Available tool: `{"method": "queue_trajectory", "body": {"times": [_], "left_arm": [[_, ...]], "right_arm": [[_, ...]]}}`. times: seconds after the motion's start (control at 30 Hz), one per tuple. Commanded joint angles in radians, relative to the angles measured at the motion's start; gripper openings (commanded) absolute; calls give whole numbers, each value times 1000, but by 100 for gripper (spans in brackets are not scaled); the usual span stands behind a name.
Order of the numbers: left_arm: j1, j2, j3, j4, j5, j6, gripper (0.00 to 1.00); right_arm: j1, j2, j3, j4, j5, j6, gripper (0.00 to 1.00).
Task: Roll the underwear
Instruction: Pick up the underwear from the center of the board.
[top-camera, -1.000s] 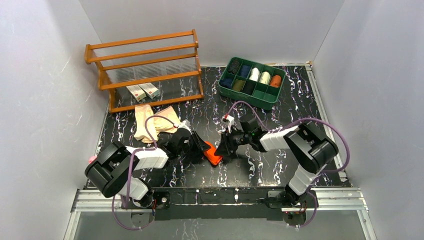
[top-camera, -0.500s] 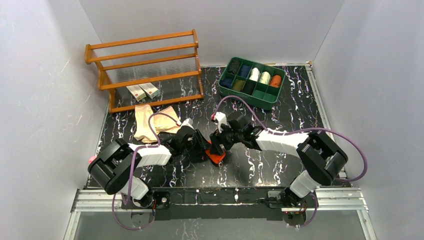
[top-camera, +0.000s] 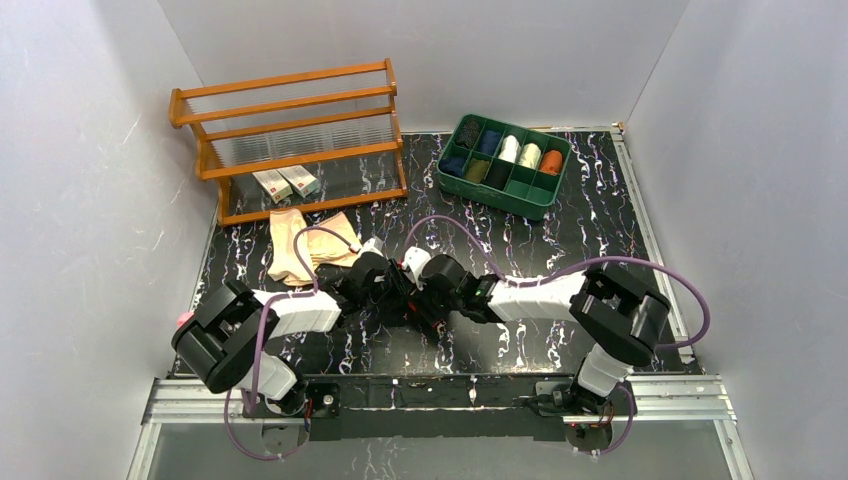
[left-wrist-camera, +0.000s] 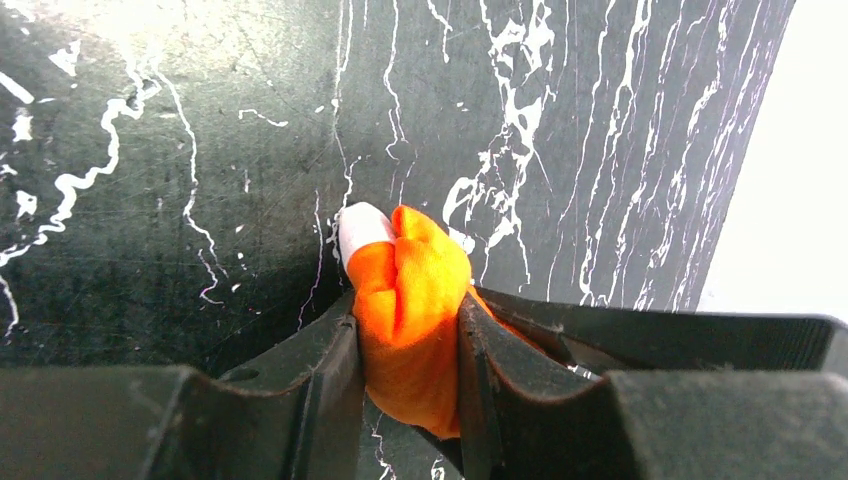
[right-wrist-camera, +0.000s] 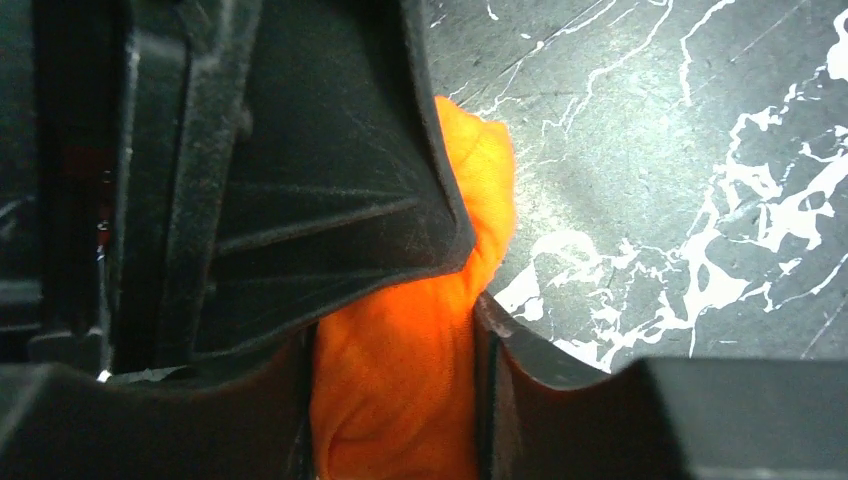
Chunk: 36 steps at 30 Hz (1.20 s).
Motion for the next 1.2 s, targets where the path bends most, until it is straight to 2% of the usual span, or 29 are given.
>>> {"method": "queue_trajectory", "body": {"times": [0.0,0.07,0.13,0.27,0.37,0.43,0.7,0.9,1.17], "left_arm": [[-6,-18,-61,-169,-74,16,22],[-5,-45,-65,-182,-87,9,29],[-1,-81,-65,-204,-101,1,42],[20,-165,-70,-273,-138,-22,66],[48,-267,-88,-323,-169,-34,74],[65,-351,-94,-366,-190,-35,77],[92,-606,-56,-573,-264,14,82],[95,-630,-10,-638,-260,67,83],[97,-639,22,-673,-242,110,83]], "right_arm": [[24,51,-37,-37,161,12,39],[29,42,-59,-31,201,19,26],[31,36,-72,-29,231,26,18],[28,12,-79,-28,242,40,14],[15,-27,-69,-36,218,76,11],[2,-72,-50,-66,222,120,1],[-129,-191,136,-237,322,200,1],[-254,-179,276,-314,399,203,1],[-438,-65,525,-409,600,197,1]]}}
